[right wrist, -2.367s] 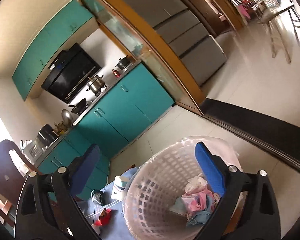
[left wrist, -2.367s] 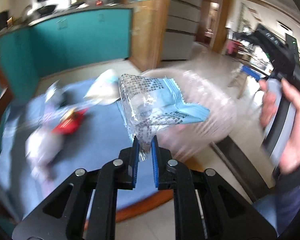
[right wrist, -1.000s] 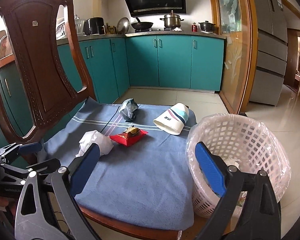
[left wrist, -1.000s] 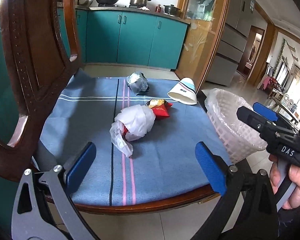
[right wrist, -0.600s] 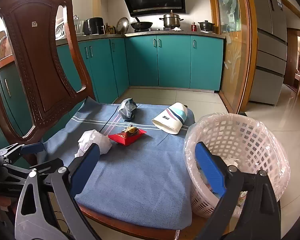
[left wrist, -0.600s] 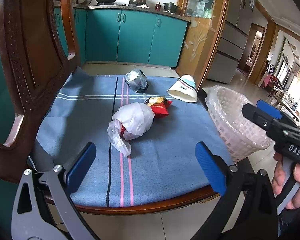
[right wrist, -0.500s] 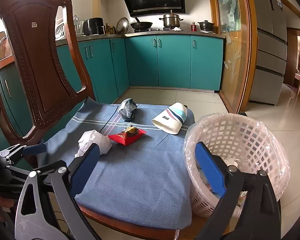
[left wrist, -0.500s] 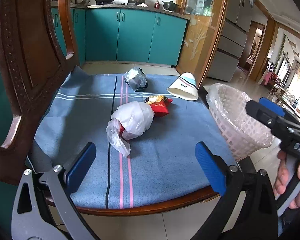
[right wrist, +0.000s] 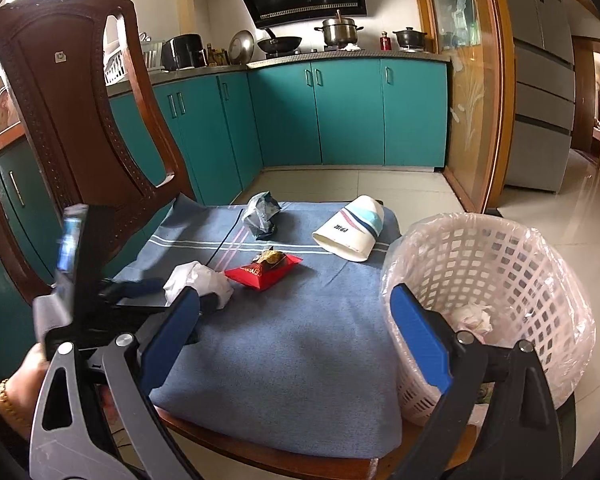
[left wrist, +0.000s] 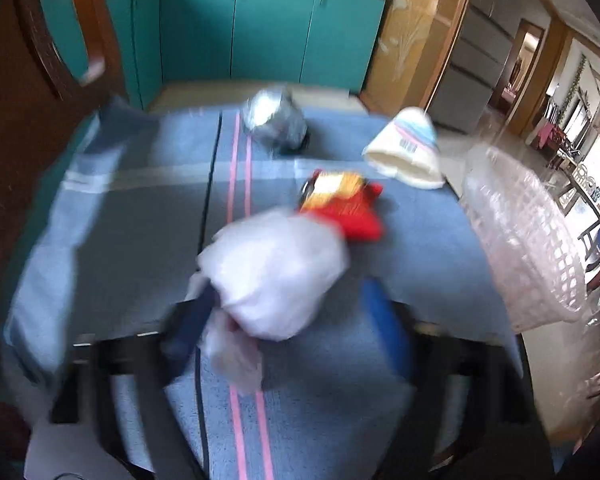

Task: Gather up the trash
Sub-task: 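Lower the left tool onto the white plastic bag and grasp it, then grasp the red snack packet with the right tool and lift it while the left tool holds the white bag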

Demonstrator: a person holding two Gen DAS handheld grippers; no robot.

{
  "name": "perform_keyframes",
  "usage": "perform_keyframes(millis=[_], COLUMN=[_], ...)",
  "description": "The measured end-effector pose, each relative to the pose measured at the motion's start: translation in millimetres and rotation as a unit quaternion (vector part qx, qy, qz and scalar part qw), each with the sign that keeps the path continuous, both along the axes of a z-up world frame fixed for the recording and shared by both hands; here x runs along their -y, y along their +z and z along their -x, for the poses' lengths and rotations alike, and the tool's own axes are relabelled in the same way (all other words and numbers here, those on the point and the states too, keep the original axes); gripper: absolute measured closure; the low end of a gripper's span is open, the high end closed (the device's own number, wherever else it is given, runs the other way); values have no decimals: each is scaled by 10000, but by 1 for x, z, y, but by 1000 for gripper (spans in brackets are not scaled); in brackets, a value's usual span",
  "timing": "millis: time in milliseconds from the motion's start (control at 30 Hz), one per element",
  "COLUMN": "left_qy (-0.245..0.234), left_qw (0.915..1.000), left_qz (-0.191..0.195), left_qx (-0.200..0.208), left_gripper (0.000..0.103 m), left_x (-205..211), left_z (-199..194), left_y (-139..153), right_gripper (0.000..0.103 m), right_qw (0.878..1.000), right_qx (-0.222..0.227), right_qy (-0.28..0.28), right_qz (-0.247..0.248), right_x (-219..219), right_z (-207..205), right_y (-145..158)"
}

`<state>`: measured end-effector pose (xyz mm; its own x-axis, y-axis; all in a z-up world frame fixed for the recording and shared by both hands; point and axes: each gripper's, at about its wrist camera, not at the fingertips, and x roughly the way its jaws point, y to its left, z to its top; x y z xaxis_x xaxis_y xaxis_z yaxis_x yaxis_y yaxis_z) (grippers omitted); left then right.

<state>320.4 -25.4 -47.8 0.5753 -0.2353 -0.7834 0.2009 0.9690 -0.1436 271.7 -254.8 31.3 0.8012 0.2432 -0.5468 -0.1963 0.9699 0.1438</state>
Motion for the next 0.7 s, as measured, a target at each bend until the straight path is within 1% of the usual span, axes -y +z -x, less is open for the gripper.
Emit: perform_keyframes(millis=[33, 67, 133, 200, 300, 400, 467, 500, 567, 667, 700], left_qy=[40, 76, 209, 283, 379, 527, 610, 616, 550, 567, 567], left_qw=[9999, 9998, 9996, 9986, 9944, 9841, 9777, 9761, 9754, 9774, 9780], left_qz=[-6, 49, 186, 386, 576, 636, 604, 580, 555, 575, 613], left_qx=[-109, -167, -64, 210, 800, 1572, 1915, 2003, 2060, 1954, 1913], left_gripper=[77, 84, 91, 92, 92, 91, 91, 91, 91, 91, 91], left_x=[-2, -6, -15, -26, -40, -51, -56, -57, -59, -61, -62], left_z=[-1, 1, 11, 29, 65, 104, 120, 124, 125, 121, 119], left_y=[-6, -8, 1, 24, 67, 104, 117, 119, 119, 114, 113], right_gripper=[9, 9, 9, 9, 9, 10, 14, 16, 20, 25, 30], right_qw=[10000, 10000, 9998, 9996, 9980, 9948, 9933, 9924, 9902, 9860, 9851], right_qx=[-40, -77, -138, -223, -496, -766, -878, -951, -1109, -1396, -1484], right_qy=[0, -3, -20, -45, -65, -148, -206, -266, -383, -576, -619], right_qz=[-18, -45, -113, -150, -383, -648, -728, -730, -758, -701, -613], right_x=[-1, -3, -5, -9, -15, -20, -26, -31, -43, -64, -69], right_z=[-3, -5, -10, -16, -35, -58, -72, -83, -105, -133, -140], right_y=[-2, -3, -7, -11, -22, -34, -40, -45, -53, -67, -71])
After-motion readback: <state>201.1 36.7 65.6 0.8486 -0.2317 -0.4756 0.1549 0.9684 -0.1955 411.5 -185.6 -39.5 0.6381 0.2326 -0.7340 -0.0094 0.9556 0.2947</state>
